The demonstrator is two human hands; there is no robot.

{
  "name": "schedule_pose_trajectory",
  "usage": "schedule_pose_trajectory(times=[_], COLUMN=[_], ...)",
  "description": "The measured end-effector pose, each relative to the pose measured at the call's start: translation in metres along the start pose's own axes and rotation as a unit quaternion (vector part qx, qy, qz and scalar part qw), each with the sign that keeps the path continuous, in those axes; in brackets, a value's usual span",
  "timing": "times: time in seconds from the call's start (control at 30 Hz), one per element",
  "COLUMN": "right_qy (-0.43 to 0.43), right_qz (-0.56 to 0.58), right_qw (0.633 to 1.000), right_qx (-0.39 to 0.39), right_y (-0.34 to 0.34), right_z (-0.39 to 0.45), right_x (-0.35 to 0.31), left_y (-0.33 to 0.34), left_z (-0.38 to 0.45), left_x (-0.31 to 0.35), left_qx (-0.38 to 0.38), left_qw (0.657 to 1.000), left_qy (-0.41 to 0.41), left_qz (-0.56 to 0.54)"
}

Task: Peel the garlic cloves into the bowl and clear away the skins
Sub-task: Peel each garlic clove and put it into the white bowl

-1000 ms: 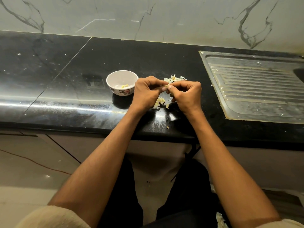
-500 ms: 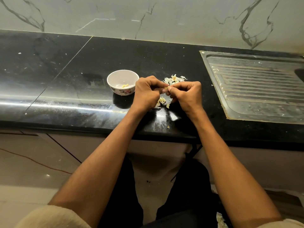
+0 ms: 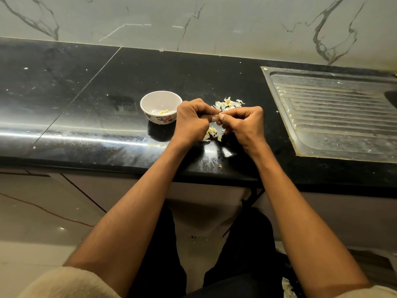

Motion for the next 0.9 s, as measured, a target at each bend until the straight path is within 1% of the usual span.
schedule_pose_trajectory(times=[0.3, 0.5, 0.63, 0.77, 0.9], right_qy=[0.001, 0.01, 0.026, 0.024, 0.032], right_qz=[0.001, 0.014, 0.015, 0.008, 0.016], right_qw=[1.0, 1.0, 1.0, 1.0, 0.999], right_qx=[-0.003, -0.008, 0.005, 0.018, 0.037], right_y=[0.0005, -0.0007, -0.0004, 0.0001, 0.0009], right_z=[0.0003, 0.0, -0.0002, -0.0006, -0.0005], right_x=[0.0017, 0.001, 0.002, 0.0, -0.0008], left_y=[-0.0001, -0.0002, 0.0004, 0.0019, 0.0027], left_z=[0.001, -0.0009, -0.0013, -0.0027, -0.0033], left_x=[-0.0002, 0.0018, 0.0033, 0.0046, 0.0039], left_qx=[-0.006, -0.029, -0.04, -0.049, -0.056], left_qw=[1.0, 1.0, 0.999, 0.999, 0.997], left_qy=[-0.001, 0.004, 0.005, 0.001, -0.015], left_qz=[0.013, 0.01, 0.01, -0.008, -0.051])
Point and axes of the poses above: each hand's wrist, its own z-axis towards the middle knuckle, its own y-axis out of the palm, x = y × z, the point moved 4 cm from there along z, towards the middle knuckle, and after that the axes turned 8 degrees about -y, right-handed, at the moved point
